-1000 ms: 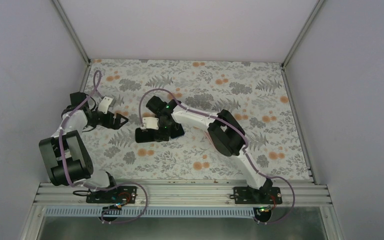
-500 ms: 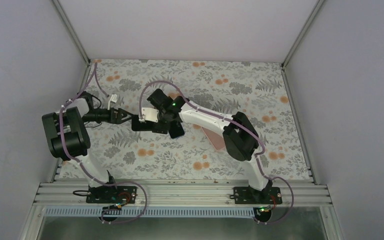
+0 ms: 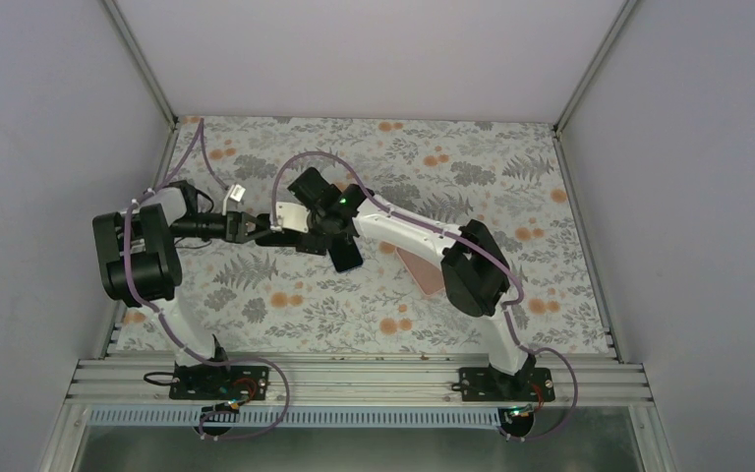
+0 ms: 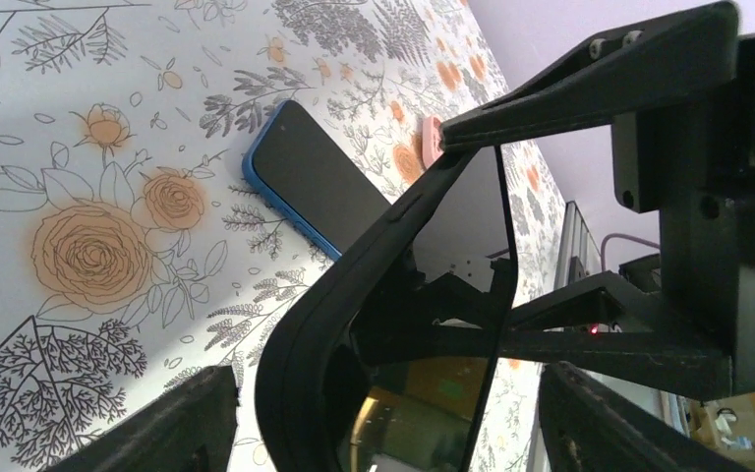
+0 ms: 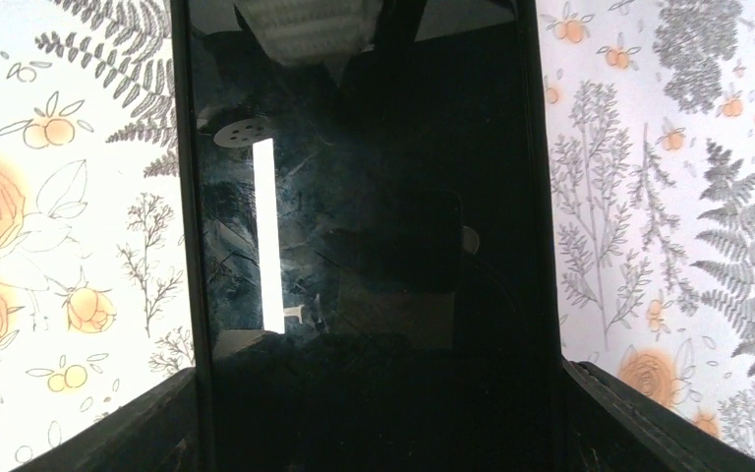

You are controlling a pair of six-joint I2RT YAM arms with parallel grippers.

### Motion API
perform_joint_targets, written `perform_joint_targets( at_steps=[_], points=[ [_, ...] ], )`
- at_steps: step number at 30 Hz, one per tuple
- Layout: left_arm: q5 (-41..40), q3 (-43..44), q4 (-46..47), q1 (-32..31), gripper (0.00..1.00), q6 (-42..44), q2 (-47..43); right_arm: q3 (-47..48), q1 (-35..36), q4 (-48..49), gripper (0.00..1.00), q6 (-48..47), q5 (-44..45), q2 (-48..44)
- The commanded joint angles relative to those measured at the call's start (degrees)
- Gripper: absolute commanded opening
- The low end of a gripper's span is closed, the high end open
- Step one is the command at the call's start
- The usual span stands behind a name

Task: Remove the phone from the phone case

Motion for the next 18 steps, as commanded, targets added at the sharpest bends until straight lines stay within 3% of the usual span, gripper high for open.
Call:
perform_joint_targets(
  at_steps=[1,4,10,14,18],
  points=[
    [3.0,1.7,-1.5,-0.2,0.70,2.8,1.1,3.3,0.0,3.5,0.62,0.4,0.9,-0.8],
    [3.2,3.4,-2.9,-0.8,0.54,3.3,2.0,3.5,0.0,3.5,0.62,0.7,1.2,-1.2],
    [4.2,4.9,-3.5,-3.0,0.51,3.3,2.1,3.0,0.3,3.7,0.61,0.9,1.4,-2.5],
    [3.3,5.3,-3.4,-5.0,0.28,2.8,2.2,2.7,0.4,4.7,0.61,0.8,2.9,-3.3],
    [2.9,5.6,-4.0,-5.1,0.19,3.2,2.1,2.1,0.4,5.2,0.61,0.7,3.9,-4.4]
  ],
)
